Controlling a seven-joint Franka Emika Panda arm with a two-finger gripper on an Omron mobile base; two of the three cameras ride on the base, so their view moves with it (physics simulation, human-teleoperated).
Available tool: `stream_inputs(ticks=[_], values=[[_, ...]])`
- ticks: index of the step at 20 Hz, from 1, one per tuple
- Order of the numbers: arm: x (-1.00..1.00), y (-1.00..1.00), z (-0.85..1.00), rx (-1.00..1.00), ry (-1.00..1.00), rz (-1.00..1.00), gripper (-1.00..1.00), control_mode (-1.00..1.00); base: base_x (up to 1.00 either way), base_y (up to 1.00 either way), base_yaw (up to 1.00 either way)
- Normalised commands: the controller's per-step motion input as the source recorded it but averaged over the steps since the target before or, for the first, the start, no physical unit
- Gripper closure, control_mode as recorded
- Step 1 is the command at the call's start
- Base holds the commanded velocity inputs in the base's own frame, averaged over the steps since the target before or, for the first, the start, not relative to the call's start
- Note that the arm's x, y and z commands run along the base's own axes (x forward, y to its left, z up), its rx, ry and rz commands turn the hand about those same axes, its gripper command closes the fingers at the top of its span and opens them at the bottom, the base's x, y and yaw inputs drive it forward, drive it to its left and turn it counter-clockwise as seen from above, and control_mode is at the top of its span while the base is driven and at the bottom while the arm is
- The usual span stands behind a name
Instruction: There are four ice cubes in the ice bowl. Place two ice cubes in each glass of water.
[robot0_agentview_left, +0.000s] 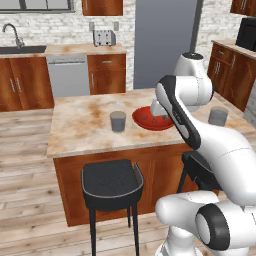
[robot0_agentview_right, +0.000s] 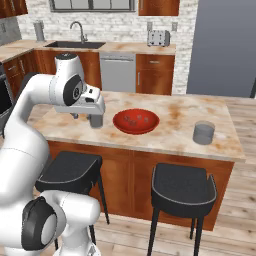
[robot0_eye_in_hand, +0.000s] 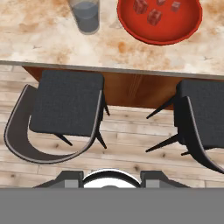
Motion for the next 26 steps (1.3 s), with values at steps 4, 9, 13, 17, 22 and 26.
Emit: stream_inputs(ticks=[4,9,13,17,22,26], values=[[0.0,0.0,0.0,0.0,0.0,0.0,-1.0,1.0,0.0,0.0,0.0],[0.0,0.0,0.0,0.0,0.0,0.0,-1.0,1.0,0.0,0.0,0.0],[0.0,0.0,0.0,0.0,0.0,0.0,-1.0,1.0,0.03,-0.67,0.02],[0.0,0.0,0.0,0.0,0.0,0.0,-1.0,1.0,0.62,-0.47,0.0],[0.0,0.0,0.0,0.0,0.0,0.0,-1.0,1.0,0.87,-0.01,0.0],[0.0,0.0,0.0,0.0,0.0,0.0,-1.0,1.0,0.95,0.0,0.0]])
